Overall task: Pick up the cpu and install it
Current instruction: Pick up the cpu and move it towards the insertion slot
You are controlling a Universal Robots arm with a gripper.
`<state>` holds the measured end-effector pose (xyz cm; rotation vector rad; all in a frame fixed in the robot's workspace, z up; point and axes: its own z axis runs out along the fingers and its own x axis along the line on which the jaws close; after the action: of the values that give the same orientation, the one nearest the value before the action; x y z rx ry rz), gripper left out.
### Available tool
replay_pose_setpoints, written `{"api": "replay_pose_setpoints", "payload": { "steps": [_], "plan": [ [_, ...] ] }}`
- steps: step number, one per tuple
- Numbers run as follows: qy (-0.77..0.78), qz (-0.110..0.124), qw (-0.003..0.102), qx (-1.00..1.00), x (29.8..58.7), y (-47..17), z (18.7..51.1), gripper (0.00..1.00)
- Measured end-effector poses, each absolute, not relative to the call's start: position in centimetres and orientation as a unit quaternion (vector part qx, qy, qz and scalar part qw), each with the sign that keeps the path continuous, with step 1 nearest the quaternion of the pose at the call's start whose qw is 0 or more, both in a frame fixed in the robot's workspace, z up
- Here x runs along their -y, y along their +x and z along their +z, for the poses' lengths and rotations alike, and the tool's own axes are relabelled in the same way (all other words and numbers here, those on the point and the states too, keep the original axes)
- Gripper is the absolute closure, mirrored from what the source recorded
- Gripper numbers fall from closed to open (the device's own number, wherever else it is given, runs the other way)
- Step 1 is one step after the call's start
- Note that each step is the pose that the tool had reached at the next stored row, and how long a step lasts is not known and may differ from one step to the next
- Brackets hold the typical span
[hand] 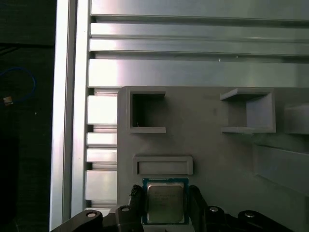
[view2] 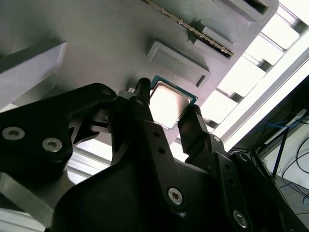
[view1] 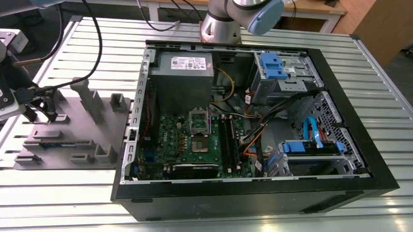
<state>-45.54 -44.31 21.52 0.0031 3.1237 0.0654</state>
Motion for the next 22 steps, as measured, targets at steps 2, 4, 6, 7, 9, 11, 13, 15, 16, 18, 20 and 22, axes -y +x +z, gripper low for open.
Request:
{"api": "replay_pose_setpoints", "payload": {
  "steps": [2, 4, 6, 7, 9, 11, 13, 15, 16, 18, 20, 22],
  "plan": [
    [0.001, 0.021, 0.008, -1.000, 44.3, -45.5, 21.6, 0.52],
    [0.001, 0.021, 0.009, -1.000, 44.3, -45.5, 21.6, 0.52],
    [0.001, 0.021, 0.008, -1.000, 44.3, -45.5, 21.6, 0.52],
    [0.001, 0.021, 0.008, -1.000, 44.3, -45.5, 21.8, 0.52],
    [0.001, 0.021, 0.008, -1.000, 44.3, -45.5, 22.2, 0.52],
    [0.001, 0.021, 0.008, -1.000, 44.3, -45.5, 22.9, 0.52],
    [0.001, 0.021, 0.008, -1.000, 44.3, -45.5, 23.7, 0.52],
    [0.001, 0.021, 0.009, -1.000, 44.3, -45.5, 24.5, 0.52],
    [0.001, 0.021, 0.008, -1.000, 44.3, -45.5, 25.0, 0.52],
    [0.001, 0.021, 0.008, -1.000, 44.3, -45.5, 25.9, 0.52],
    [0.001, 0.021, 0.008, -1.000, 44.3, -45.5, 26.7, 0.52],
    [0.001, 0.021, 0.009, -1.000, 44.3, -45.5, 27.5, 0.52]
  ]
}}
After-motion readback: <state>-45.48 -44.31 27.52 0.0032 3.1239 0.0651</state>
